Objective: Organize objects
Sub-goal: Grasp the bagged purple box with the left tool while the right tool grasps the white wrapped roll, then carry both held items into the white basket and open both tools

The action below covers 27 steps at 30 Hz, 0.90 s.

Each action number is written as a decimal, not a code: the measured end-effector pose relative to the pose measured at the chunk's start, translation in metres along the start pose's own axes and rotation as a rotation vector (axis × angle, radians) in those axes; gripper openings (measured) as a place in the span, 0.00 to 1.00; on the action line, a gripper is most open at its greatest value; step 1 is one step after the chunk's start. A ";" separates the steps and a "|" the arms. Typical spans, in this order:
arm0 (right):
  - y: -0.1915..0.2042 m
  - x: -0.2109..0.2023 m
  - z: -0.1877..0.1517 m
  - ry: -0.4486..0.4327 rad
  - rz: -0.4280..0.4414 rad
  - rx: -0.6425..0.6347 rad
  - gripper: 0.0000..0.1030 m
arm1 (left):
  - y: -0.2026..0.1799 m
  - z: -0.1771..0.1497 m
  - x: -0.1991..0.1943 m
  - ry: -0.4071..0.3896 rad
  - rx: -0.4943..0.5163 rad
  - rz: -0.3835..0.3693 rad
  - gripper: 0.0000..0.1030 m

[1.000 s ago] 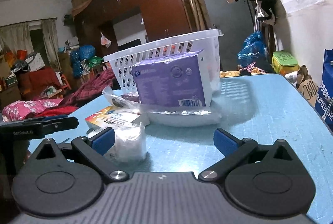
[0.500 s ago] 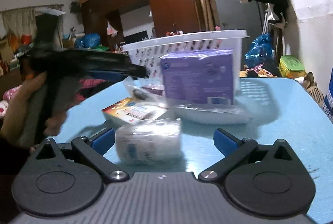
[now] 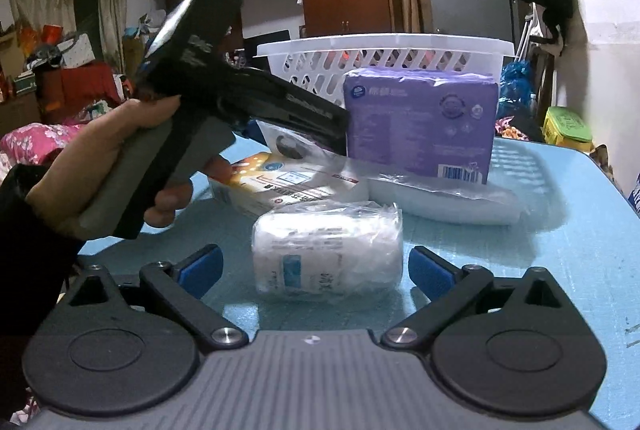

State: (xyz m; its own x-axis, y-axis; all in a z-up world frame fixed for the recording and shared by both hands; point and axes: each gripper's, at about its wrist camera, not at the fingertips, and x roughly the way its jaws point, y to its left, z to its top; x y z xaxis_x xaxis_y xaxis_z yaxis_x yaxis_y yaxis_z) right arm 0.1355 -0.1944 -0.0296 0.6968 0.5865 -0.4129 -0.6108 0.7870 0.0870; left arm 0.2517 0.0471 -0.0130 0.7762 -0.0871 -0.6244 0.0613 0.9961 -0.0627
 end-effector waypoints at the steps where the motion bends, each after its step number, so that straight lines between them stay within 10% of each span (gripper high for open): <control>1: 0.000 0.001 0.000 0.002 -0.001 -0.001 0.93 | -0.001 0.001 -0.001 -0.002 -0.005 0.003 0.85; 6: 0.000 -0.001 -0.003 -0.001 -0.014 -0.005 0.73 | -0.007 0.000 -0.007 -0.032 0.001 0.001 0.67; 27: -0.033 -0.049 0.040 -0.263 -0.001 -0.080 0.71 | 0.004 -0.016 -0.136 -0.431 -0.051 -0.107 0.66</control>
State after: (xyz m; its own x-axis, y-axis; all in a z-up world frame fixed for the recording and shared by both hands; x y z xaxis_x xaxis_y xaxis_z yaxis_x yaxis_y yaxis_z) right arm 0.1364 -0.2415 0.0238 0.7646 0.6237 -0.1624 -0.6307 0.7760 0.0107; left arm 0.1370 0.0630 0.0593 0.9586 -0.1662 -0.2312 0.1326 0.9791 -0.1541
